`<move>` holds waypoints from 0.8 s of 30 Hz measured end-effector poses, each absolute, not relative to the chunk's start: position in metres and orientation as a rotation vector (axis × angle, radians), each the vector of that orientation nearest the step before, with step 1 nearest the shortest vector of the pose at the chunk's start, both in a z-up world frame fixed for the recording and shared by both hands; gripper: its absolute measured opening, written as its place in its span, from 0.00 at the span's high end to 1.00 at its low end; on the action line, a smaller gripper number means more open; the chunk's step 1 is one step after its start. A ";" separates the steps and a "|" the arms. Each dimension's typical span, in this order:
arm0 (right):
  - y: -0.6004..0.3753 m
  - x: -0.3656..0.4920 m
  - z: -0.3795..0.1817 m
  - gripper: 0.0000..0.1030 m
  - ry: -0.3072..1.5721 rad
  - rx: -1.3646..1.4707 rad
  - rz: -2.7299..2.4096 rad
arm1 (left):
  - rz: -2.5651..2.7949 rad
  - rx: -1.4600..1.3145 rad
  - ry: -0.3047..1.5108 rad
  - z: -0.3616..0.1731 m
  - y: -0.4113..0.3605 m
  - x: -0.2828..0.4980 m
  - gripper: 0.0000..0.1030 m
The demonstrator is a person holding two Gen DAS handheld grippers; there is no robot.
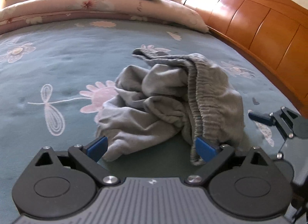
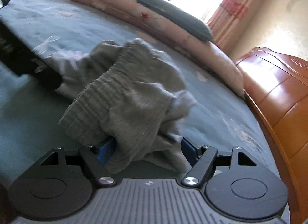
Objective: Fold clothes
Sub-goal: 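Move both grippers toward the elastic waistband of the grey sweatpants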
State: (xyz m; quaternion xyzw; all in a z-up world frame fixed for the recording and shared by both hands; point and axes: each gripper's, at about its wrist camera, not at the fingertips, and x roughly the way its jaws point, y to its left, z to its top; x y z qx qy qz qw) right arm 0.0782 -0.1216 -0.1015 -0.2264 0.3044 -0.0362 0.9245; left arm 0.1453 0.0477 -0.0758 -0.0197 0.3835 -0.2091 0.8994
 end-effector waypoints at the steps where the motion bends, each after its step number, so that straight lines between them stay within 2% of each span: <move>1: -0.128 0.079 -0.099 0.24 0.623 -0.450 -0.086 | -0.432 -0.038 0.798 -0.076 0.047 0.145 0.06; 12: -0.200 0.082 -0.091 0.24 0.655 -0.326 -0.242 | -0.455 -0.006 0.792 -0.081 0.034 0.148 0.05; 18: -0.202 0.077 -0.082 0.22 0.688 -0.241 -0.145 | -0.473 0.011 0.808 -0.087 0.022 0.150 0.05; 24: -0.186 0.066 -0.048 0.22 0.623 -0.201 -0.044 | -0.456 0.050 0.815 -0.089 0.022 0.148 0.05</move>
